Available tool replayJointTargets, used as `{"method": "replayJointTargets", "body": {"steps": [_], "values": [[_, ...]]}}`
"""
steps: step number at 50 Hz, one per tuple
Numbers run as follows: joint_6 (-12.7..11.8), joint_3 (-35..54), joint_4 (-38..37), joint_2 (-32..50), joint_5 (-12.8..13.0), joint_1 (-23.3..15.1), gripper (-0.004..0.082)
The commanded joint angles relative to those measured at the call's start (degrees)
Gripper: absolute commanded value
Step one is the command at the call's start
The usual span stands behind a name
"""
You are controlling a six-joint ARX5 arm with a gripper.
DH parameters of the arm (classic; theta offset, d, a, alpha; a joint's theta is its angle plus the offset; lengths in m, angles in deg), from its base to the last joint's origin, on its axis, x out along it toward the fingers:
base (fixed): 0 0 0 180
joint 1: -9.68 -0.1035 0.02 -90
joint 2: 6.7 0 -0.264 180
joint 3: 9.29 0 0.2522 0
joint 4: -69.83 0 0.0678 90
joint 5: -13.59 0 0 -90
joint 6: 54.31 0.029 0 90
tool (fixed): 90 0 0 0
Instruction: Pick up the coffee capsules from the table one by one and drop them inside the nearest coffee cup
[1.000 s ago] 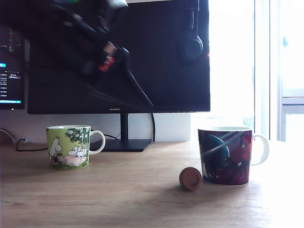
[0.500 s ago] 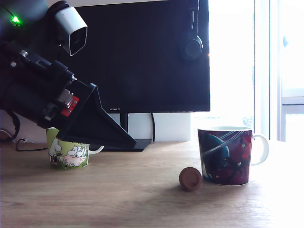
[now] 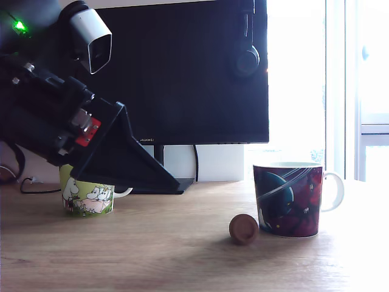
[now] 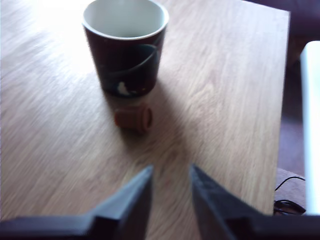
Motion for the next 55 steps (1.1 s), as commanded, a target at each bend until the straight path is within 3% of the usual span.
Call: {"method": "replayJointTargets", "body": {"steps": [1, 31, 40, 55], "values": [[0.0, -0.1, -1.6, -2.0, -0.8, 0.2, 0.0789], [-0.8, -0.2, -18.0, -13.2, -1.1, 0.2, 0.0789], [-3.1, -0.3, -23.5, -16.4, -1.3, 0.2, 0.0789], [-3.5, -3.1, -24.7, -20.0, -2.1, 0.2, 0.0788]]}}
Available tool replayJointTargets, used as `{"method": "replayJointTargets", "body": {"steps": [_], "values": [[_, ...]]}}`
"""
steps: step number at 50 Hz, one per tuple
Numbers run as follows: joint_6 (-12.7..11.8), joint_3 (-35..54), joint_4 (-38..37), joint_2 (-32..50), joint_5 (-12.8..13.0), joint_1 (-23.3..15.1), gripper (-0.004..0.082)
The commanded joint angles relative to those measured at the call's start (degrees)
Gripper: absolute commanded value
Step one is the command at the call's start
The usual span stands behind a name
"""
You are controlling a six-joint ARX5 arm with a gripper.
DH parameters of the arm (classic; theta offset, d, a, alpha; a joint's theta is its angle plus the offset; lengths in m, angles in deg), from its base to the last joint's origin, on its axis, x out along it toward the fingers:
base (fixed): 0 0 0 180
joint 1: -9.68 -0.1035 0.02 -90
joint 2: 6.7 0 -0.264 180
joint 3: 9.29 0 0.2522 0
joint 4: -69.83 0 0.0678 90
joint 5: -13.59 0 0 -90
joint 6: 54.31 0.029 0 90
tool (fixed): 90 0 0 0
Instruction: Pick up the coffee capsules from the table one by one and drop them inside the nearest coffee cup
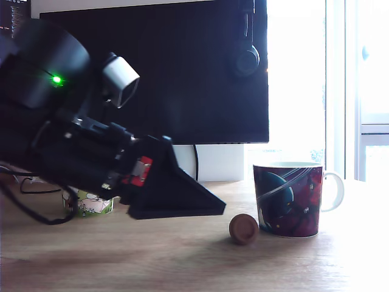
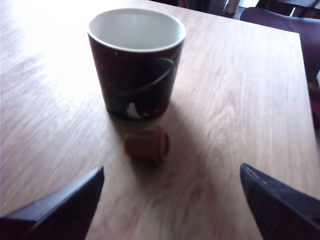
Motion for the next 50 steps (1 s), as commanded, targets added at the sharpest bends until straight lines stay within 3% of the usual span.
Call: {"method": "replayJointTargets", "body": {"steps": [1, 29, 50], "values": [[-0.2, -1.4, -0.6, -2.1, -0.8, 0.2, 0.0788], [-0.3, -9.0, 0.2, -9.7, -3.1, 1.0, 0.0787], [-0.2, -15.0, 5.9, -15.0, -4.4, 1.0, 0.0783]]}}
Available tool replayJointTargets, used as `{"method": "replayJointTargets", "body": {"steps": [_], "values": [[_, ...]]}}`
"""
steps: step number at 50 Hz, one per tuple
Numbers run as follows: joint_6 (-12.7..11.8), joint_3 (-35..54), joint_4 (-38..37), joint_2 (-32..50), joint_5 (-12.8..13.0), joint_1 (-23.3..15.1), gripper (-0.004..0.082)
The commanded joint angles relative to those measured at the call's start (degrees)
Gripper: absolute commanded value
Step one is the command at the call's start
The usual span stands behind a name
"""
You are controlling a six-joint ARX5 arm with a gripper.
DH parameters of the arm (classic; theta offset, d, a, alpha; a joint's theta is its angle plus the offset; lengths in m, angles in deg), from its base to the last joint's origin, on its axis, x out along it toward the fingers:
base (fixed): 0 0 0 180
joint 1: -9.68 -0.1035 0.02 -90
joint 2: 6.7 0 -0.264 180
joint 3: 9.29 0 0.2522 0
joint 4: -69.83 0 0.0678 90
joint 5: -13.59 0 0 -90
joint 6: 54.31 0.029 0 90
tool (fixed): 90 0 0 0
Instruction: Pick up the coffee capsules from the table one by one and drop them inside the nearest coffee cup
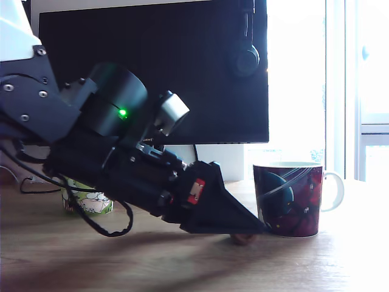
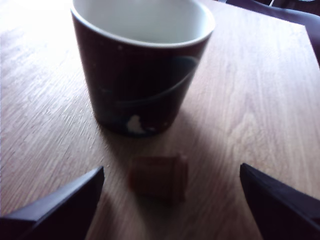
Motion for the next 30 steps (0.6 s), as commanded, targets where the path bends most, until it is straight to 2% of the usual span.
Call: {"method": "replayJointTargets", "body": {"steps": [1, 10, 16, 21, 23, 26, 28, 30], "values": [[-0.1, -1.1, 0.7, -1.6, -0.3, 0.3, 0.0783], [0.0, -1.5, 1.6, -1.7, -0.5, 0.6, 0.0783], [1.7, -1.5, 3.2, -1.7, 0.7, 1.2, 0.0782], [1.9, -1.5, 4.0, -1.7, 0.9, 1.7, 0.0758], [1.9, -1.5, 4.1, -1.7, 0.9, 1.8, 0.0718], [1.8, -1.5, 4.4, -1.7, 0.9, 2.0, 0.0606], [1.9, -1.5, 4.6, -1.7, 0.9, 2.1, 0.049], [1.9, -1.5, 4.7, -1.7, 0.9, 2.1, 0.0337]]}}
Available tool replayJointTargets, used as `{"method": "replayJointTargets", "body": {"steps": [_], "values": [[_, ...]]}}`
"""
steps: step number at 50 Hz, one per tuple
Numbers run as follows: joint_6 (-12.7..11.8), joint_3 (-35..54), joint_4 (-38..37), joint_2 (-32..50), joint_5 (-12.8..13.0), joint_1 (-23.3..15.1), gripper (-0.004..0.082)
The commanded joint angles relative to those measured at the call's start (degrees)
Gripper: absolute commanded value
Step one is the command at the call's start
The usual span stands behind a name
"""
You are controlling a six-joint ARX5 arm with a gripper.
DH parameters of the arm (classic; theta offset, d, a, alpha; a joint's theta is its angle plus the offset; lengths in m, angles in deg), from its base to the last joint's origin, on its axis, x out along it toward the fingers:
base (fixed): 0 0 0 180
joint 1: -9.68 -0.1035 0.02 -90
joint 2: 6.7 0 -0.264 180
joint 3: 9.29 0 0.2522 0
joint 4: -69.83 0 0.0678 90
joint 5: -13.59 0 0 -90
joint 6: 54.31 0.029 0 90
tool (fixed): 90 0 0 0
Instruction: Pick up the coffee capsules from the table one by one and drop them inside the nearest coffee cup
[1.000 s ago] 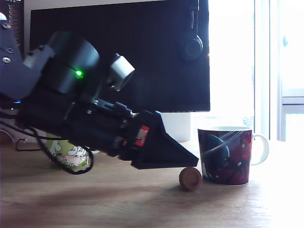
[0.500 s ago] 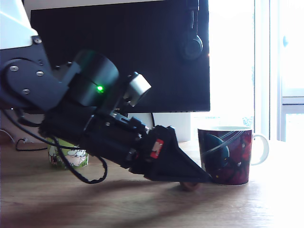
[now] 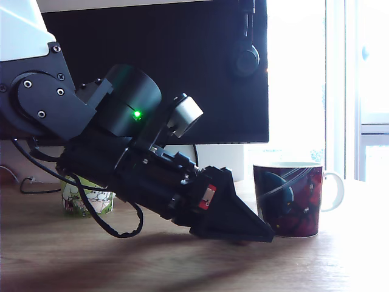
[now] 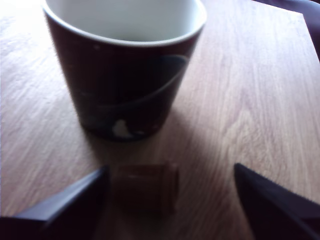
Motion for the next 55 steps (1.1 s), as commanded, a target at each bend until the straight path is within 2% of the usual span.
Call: {"method": "replayJointTargets", "body": {"steps": [1, 2, 5, 7, 37, 43, 55], "values": [[0.1, 0.3, 0.8, -1.2, 0.0, 0.2, 0.0278], [0.2, 0.3, 0.8, -1.2, 0.0, 0.2, 0.0225], [0.8, 0.3, 0.7, -1.2, 0.0, 0.2, 0.0161], [1.3, 0.3, 0.7, -1.2, 0.0, 0.2, 0.016], [0.9, 0.3, 0.6, -0.7, -0.1, 0.2, 0.0157], [-0.4, 0.3, 0.6, 0.9, -1.4, 0.2, 0.0157], [-0.2, 0.3, 3.1, 6.5, -4.8, 0.1, 0.0157]]}}
